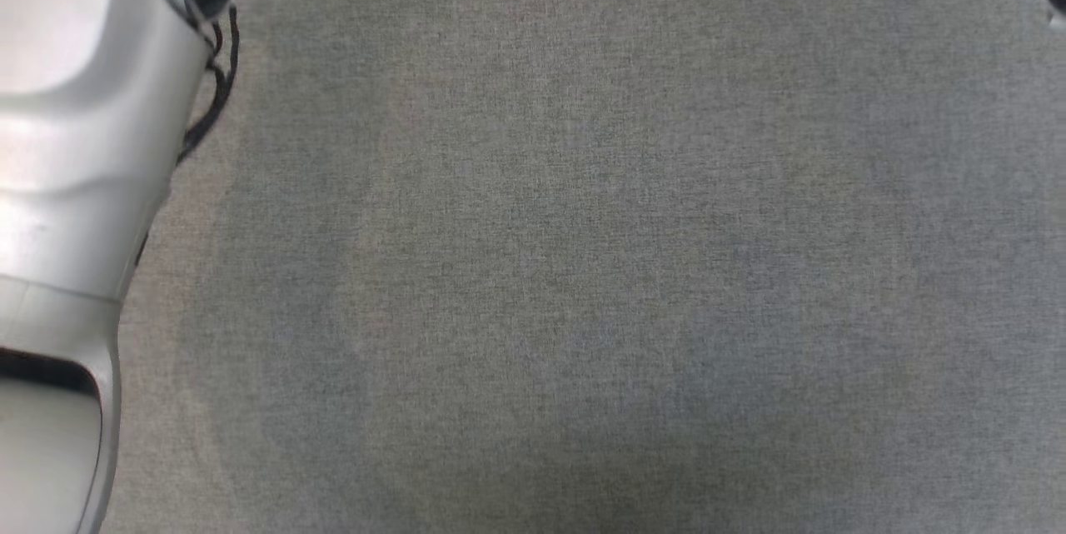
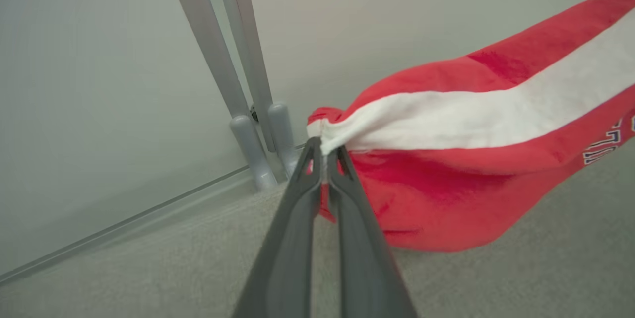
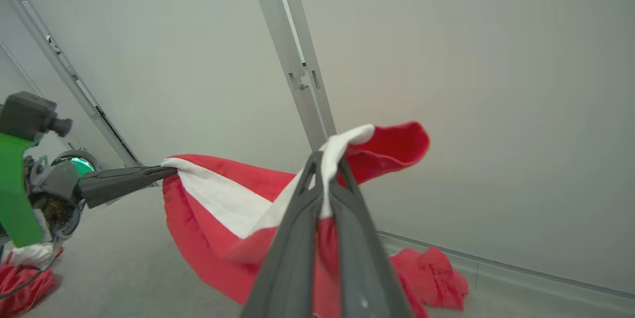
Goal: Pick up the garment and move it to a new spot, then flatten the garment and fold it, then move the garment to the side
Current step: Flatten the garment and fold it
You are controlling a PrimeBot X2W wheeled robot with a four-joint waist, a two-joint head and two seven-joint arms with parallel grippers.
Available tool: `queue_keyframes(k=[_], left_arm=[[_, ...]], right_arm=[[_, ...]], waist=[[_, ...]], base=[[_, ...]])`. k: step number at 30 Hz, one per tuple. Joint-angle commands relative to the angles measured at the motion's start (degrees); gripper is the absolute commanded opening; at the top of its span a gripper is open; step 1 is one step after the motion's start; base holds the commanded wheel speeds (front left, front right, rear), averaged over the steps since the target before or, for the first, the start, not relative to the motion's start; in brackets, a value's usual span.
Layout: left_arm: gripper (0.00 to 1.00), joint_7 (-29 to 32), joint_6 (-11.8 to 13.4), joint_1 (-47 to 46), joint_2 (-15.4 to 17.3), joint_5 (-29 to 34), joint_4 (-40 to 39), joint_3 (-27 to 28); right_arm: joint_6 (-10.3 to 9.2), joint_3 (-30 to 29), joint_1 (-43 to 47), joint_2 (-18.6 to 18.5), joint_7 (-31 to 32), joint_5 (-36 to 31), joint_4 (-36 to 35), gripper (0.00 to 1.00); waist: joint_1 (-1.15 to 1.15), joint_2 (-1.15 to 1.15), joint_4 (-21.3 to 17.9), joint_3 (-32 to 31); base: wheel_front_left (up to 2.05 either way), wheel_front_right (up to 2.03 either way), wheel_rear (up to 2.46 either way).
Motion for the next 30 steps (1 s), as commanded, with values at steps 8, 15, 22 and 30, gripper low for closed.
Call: queue_keyframes(k=[8,15,22,30], left_arm=[[0.00,9.62,-0.11,19.49,8.97,-10.41,-11.78,-8.52],[0.00,14.86,2.71,33.59,15.33,-14.25,-24.95,-10.80],[0.00,21.62,9.98,45.11,23.47,-18.53,-43.55,-11.23],[0.00,25.22,15.24,48.02,27.98,-21.04,-53.43,-9.70]], right_arm=[[0.02,5.62,18.81,-5.71,-0.48,2.93,-7.77,0.00],[0.02,9.87,31.73,-10.82,-0.48,6.07,-15.49,0.00],[0.02,10.43,41.43,-18.60,-0.46,8.78,-25.75,0.00],[0.02,6.29,44.45,-21.27,-0.41,8.77,-28.88,0.00]], waist=[[-0.01,0.00,-0.83,-15.89],[-0.01,0.00,-2.01,-25.81],[-0.01,0.00,-2.61,-31.48],[-0.01,0.00,-3.21,-30.27]], base=[[0.00,0.00,0.00],[0.00,0.00,0.00],[0.00,0.00,0.00],[0.00,0.00,0.00]])
